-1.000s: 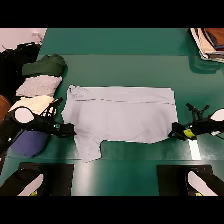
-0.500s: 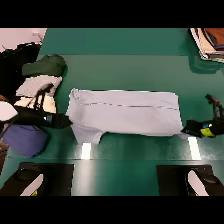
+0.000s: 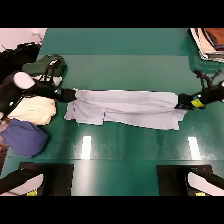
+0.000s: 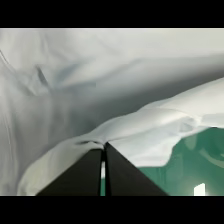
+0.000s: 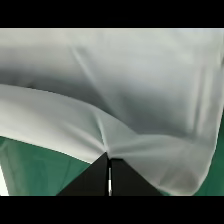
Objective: Fold the shirts.
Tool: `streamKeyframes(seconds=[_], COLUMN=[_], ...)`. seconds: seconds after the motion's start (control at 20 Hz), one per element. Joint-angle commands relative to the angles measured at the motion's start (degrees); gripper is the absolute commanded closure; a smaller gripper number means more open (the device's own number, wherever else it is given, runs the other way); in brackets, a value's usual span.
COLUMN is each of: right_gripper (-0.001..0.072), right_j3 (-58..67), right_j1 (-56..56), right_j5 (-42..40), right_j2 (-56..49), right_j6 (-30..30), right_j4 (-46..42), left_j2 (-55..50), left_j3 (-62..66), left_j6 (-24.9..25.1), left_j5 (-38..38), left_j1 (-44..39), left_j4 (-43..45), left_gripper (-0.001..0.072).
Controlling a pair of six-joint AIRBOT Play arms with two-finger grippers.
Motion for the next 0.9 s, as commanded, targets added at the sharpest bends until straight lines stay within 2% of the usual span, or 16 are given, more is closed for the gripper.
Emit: streamKeyframes(seconds=[0.0, 0.25, 0.55, 0.6, 0.65, 0.7, 0.75, 0.85], right_gripper=[0.0704, 0.0703, 0.0698, 0.0585, 0.0339, 0.0297, 0.0297, 0.0297], right_j3=[8.44, 17.88, 22.71, 22.97, 23.02, 23.02, 22.99, 20.7], right_j1=[2.19, 2.12, 2.1, 2.1, 2.08, 1.86, 1.33, -1.07], right_j5=[-1.38, -1.29, -1.36, -1.33, -1.68, -1.53, -0.31, 2.38], right_j2=[-9.31, -18.29, -22.77, -23.04, -23.06, -22.88, -22.71, -20.94], right_j6=[0.02, 0.04, 0.04, 0.0, -0.04, -0.85, -2.4, -5.51], right_j4=[0.0, 0.04, 0.15, 0.13, 0.15, 0.48, 0.61, 0.57], left_j2=[-9.4, -13.46, -13.66, -13.66, -13.6, -13.46, -13.25, -12.24], left_j3=[5.11, 7.34, 7.41, 7.41, 7.41, 7.65, 8.61, 11.19], left_j6=[2.54, 2.51, 1.88, 1.88, 1.44, 0.87, 1.03, 1.05], left_j5=[4.74, 11.15, 15.3, 15.32, 15.28, 14.73, 12.94, 8.37], left_j1=[0.04, 0.04, 0.04, 0.04, 0.04, 0.15, 0.15, 0.15], left_j4=[0.55, 0.74, 0.79, 0.76, 0.72, 0.72, 0.92, 2.23], left_gripper=[0.0683, 0.0683, 0.0679, 0.0477, 0.0199, 0.0143, 0.0216, 0.0229])
